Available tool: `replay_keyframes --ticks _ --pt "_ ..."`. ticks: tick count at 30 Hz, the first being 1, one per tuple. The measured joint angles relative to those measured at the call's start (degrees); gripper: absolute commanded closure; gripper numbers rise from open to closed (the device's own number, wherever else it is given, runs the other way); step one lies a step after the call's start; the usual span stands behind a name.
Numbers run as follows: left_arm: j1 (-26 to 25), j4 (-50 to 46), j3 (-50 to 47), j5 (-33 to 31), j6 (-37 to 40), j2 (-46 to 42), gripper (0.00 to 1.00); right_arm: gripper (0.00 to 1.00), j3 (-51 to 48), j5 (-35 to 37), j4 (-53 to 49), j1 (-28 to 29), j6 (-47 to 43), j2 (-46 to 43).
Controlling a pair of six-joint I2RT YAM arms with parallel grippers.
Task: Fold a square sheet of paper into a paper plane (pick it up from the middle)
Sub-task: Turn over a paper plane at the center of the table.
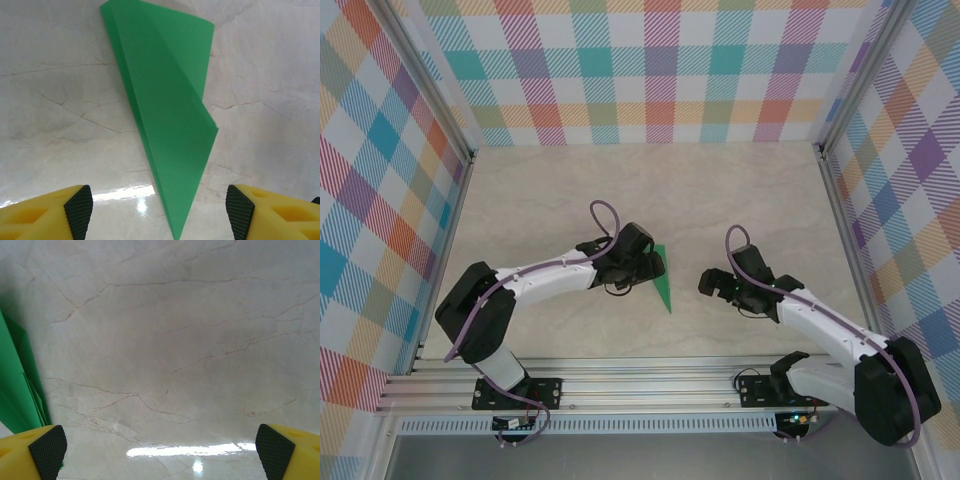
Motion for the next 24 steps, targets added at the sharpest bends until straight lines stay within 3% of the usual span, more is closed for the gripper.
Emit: replay_keyframes --ticks 9,24 --pt "-2.45 -2.43 5.11 -2.45 -1.97 6.12 0.26 0.0 2.8 -5.25 3.06 -0.59 -0.39 7.85" --pt "-2.6 -5.01 8.83 -2.86 -3.1 10.56 0.31 0.0 4.39 -8.83 4.22 -0.61 -1.92 10.51"
